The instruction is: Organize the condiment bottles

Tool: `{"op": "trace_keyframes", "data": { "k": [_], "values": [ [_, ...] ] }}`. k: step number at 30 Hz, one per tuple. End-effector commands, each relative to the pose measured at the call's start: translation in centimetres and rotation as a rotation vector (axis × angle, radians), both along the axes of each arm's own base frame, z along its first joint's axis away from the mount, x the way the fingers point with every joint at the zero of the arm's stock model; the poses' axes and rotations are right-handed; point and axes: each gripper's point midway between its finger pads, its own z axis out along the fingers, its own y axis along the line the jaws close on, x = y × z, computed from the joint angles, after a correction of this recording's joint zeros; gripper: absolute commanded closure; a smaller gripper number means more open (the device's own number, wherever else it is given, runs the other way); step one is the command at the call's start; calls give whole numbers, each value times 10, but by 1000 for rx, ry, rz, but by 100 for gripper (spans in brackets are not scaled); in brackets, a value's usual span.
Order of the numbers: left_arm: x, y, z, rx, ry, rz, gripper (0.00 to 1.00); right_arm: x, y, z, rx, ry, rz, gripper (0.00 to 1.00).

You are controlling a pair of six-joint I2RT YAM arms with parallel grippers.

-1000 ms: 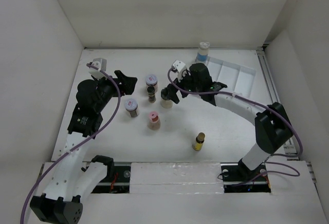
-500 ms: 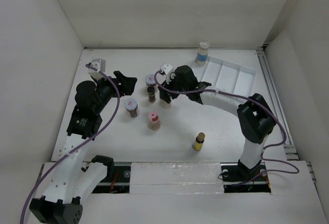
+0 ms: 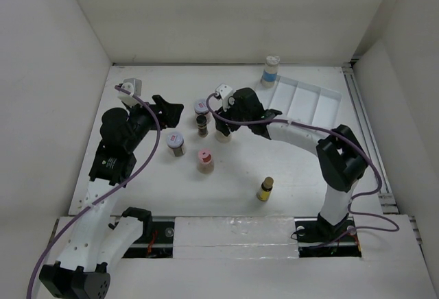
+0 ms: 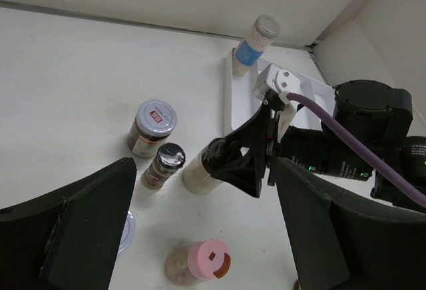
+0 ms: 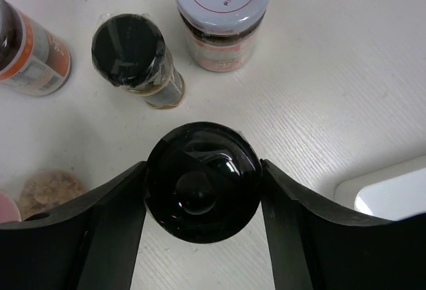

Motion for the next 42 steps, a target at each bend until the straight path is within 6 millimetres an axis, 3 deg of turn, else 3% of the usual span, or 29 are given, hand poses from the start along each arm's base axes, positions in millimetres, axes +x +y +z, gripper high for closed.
{"op": "trace_keyframes", "data": {
  "k": [1,2,3,4,7,8,11,12,19,23,28,30,31,34,37,42],
  "values": [
    [0,-3,10,-2,-44,-17,19,12,-2,70,115,-120,-39,45],
    [-1,-4,10,-3,-43,-26,19,15,-10,84,141,-141,-60,45],
    [-1,-4,10,-3,-43,-26,19,13,-21,118,193,-195,-83,45],
    [-1,-4,10,-3,-43,-26,19,17,-32,138,227,-242,-124,45],
    [-1,-4,10,-3,-43,-26,19,33,-79,177,304,-325,-237,45],
    [-1,-4,12,-5,-52,-26,19,49,-106,177,300,-330,-311,45],
    [-1,-4,12,-13,-49,-25,19,74,-147,166,276,-323,-420,45],
    [-1,-4,12,-13,-49,-25,19,89,-174,166,273,-327,-496,45],
    [-1,-6,8,-12,-39,-34,19,147,-238,141,222,-310,-635,45],
    [-1,-4,8,-11,-40,-25,19,174,-261,139,222,-314,-669,45],
    [-1,-4,8,-11,-40,-25,19,197,-276,102,197,-253,-687,45],
    [1,-5,5,-9,-30,-25,19,205,-280,102,198,-258,-696,45],
    [1,-5,5,-9,-30,-25,19,210,-282,89,186,-242,-706,45],
    [1,-5,5,-9,-30,-25,19,216,-286,76,165,-225,-732,37],
    [1,-5,5,-9,-30,-25,19,217,-286,78,164,-224,-733,21],
    [1,-5,9,-11,-40,-25,19,198,-282,118,188,-271,-720,2]
  ]
}}
